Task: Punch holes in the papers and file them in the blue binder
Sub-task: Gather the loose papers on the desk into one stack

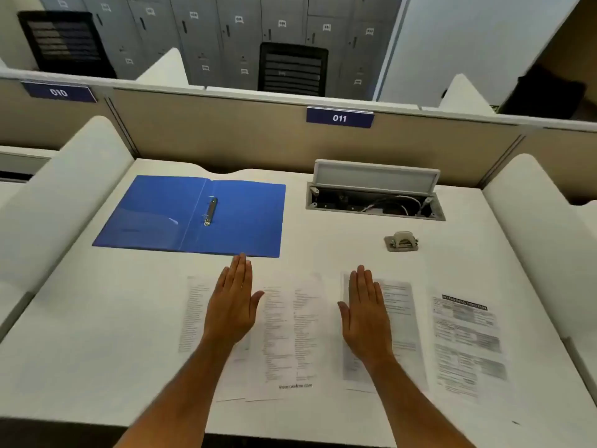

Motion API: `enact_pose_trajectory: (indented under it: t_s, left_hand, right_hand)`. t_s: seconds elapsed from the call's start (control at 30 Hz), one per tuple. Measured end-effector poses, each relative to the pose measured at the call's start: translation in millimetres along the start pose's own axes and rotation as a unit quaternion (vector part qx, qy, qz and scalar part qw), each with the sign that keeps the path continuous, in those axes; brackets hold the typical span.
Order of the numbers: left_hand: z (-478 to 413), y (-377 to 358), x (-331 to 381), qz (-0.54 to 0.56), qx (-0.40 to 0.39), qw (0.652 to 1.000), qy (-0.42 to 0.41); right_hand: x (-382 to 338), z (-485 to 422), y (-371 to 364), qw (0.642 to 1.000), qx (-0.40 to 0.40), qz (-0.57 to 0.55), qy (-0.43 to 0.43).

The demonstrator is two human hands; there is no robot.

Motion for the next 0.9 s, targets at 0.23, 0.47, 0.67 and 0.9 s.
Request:
enact_pose_trajectory:
  t_s: [0.23,0.47,0.67,0.9]
  left_hand:
    - [37,-30,-52,-0.031,-0.03,0.995,0.09]
    - [99,4,-116,-0.042,0.043,0.988,0.14]
    - [114,29,-142,0.055,0.1,0.945,0.306]
    - [113,30,-140,0.196,0.137,0.885,0.4]
  right_hand:
    - [-13,46,-46,0.995,-0.089,0.023,0.033]
    - [-13,62,-47,0.994,-0.089,0.043,0.04]
    - [-34,61,-34,0.997,-0.066,0.046,-0.002]
    - [-64,59,-27,0.97,-0.125,-0.089,-0.188]
Point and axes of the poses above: each hand's wrist, its own z-axis away from the middle knuckle, its own y-axis out of the back of the hand, x = y × z, the point moved 5 cm from there along -z, towards the middle knuckle, and after that the axes turned 14 degrees about z, right-handed, at the moved point
